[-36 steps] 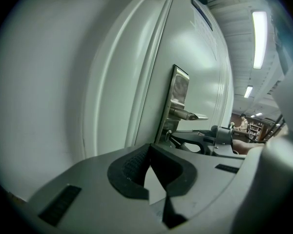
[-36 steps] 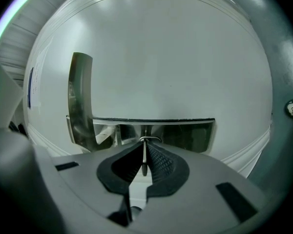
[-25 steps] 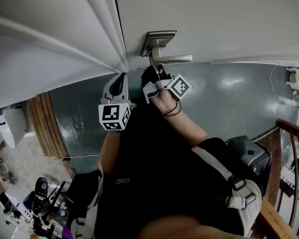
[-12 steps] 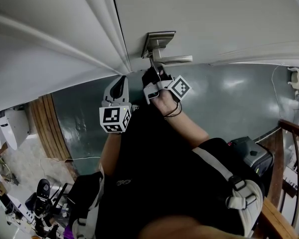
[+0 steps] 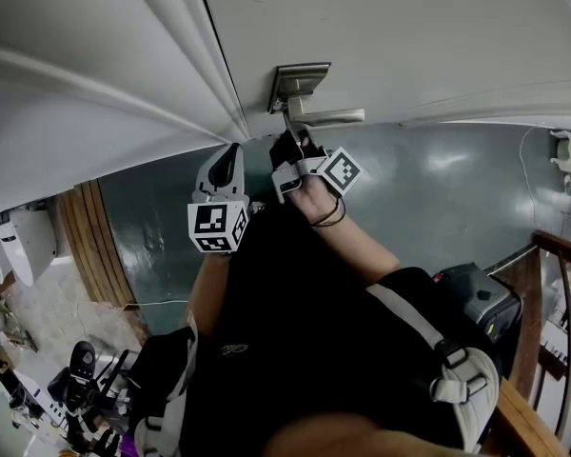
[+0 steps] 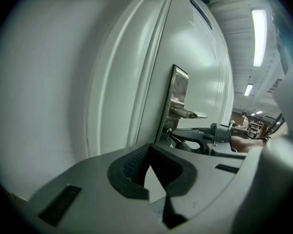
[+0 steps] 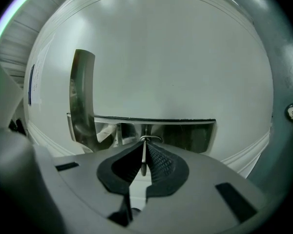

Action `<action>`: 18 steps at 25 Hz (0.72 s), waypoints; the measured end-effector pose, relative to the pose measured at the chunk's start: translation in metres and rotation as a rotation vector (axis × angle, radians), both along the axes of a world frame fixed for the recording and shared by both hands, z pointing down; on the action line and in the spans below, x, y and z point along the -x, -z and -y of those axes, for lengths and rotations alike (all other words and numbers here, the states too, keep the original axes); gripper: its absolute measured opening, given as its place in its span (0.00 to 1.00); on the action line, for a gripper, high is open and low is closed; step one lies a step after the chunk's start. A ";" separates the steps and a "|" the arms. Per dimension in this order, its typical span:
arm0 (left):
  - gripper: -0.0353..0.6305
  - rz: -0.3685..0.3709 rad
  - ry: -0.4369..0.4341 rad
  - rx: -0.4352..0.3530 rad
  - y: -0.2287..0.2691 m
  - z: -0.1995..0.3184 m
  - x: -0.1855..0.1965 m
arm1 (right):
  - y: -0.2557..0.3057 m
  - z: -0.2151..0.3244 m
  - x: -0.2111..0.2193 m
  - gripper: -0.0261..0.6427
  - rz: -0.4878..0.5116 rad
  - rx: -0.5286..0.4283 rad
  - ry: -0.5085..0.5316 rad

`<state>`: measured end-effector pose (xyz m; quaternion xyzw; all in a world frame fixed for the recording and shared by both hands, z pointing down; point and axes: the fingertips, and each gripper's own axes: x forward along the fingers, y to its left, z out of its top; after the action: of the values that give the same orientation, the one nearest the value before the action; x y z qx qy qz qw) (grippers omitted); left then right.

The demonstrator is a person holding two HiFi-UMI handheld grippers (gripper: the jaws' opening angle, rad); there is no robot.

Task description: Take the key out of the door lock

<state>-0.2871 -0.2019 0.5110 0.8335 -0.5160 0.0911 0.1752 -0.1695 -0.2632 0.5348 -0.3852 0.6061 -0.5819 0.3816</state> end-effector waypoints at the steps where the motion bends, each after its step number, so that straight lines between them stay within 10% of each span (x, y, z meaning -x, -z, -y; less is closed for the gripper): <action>1: 0.09 0.000 0.002 0.003 -0.001 0.000 0.000 | 0.000 -0.001 0.000 0.08 0.002 -0.001 0.004; 18: 0.09 -0.013 0.010 0.003 -0.004 -0.008 0.001 | -0.007 -0.019 -0.002 0.08 -0.033 0.004 0.023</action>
<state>-0.2880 -0.1937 0.5145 0.8312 -0.5190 0.0854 0.1803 -0.1676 -0.2440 0.5418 -0.3885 0.6157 -0.5811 0.3638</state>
